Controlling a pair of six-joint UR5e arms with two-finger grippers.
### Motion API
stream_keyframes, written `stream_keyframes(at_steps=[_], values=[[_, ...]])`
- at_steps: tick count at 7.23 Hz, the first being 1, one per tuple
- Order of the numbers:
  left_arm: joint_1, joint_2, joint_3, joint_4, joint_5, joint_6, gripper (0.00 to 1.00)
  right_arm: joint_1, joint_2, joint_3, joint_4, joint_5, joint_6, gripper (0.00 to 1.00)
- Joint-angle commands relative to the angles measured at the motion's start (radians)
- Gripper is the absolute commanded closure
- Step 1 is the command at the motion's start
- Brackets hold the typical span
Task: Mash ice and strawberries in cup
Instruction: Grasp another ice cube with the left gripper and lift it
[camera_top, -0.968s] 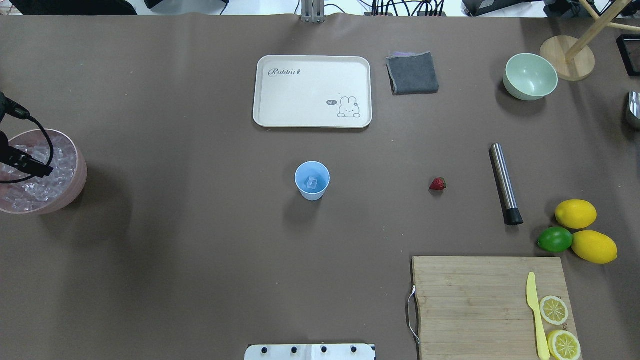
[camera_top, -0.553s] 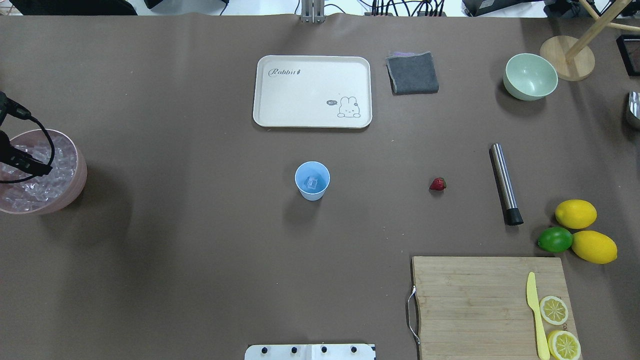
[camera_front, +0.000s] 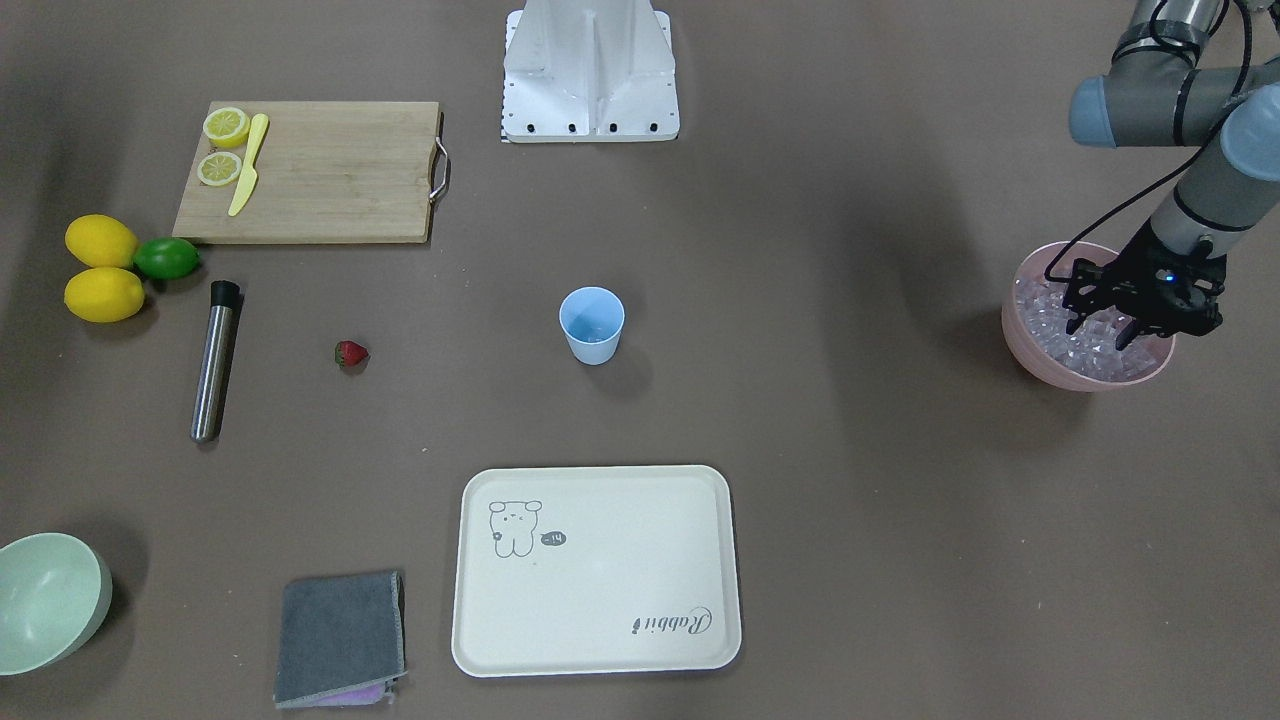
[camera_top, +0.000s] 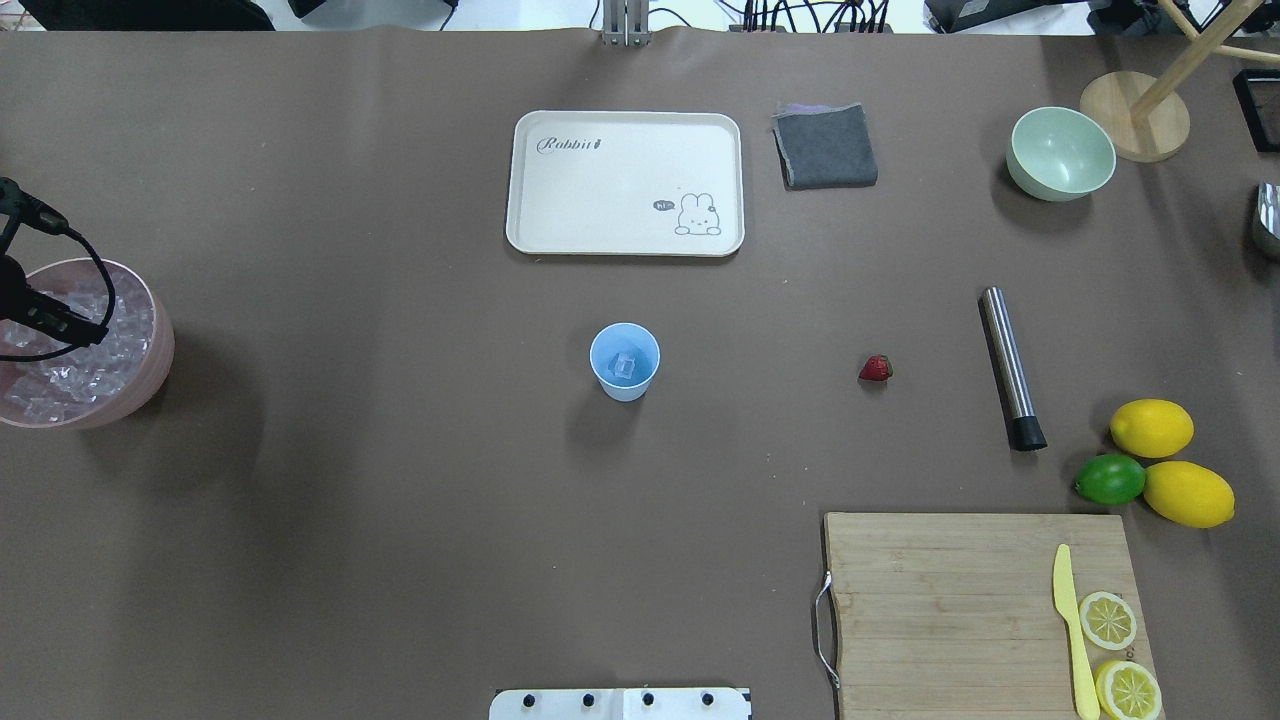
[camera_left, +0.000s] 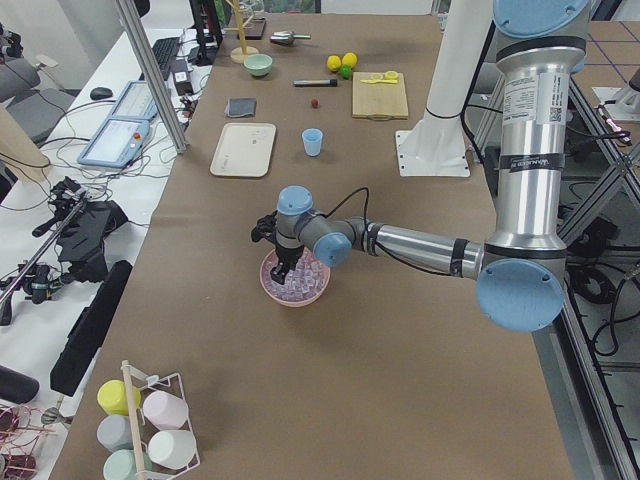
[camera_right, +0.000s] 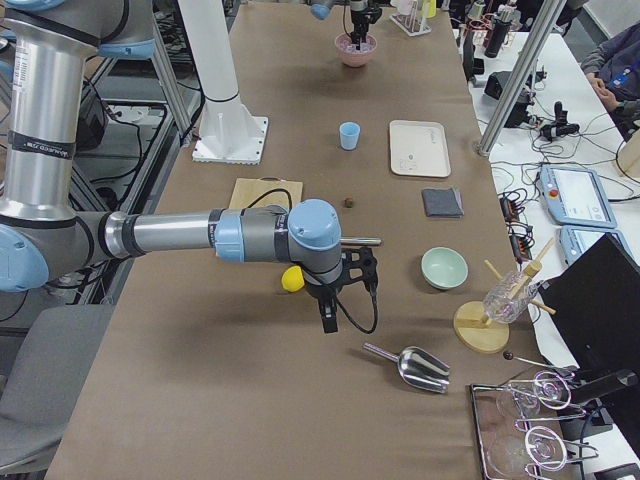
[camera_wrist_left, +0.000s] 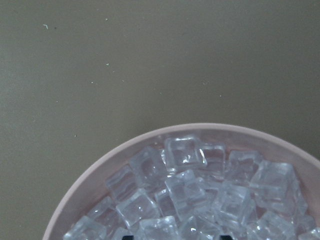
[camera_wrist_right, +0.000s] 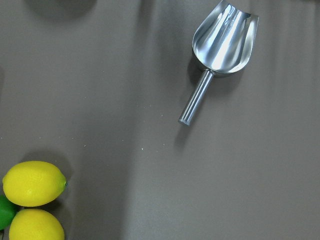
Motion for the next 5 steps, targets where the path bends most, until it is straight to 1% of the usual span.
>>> stream_keyframes(at_steps=[1,2,3,4,5], values=[[-0.001,-0.001,0.001,0.0,0.0,0.0,0.59,0.0,0.0,0.002,0.0,0.0,0.0,0.0],[-0.002,-0.001,0.0,0.0,-0.001,0.0,0.75,0.0,0.0,0.002,0.0,0.0,0.0,0.0],[-0.004,-0.001,-0.002,0.0,-0.001,0.0,0.88,0.0,0.0,0.002,0.0,0.0,0.0,0.0],[-0.014,-0.003,-0.005,0.002,-0.024,0.0,0.95,0.0,0.0,0.002,0.0,0.0,0.0,0.0],[-0.042,-0.004,-0.006,0.003,-0.084,0.0,1.0,0.0,0.0,0.003,0.0,0.0,0.0,0.0]])
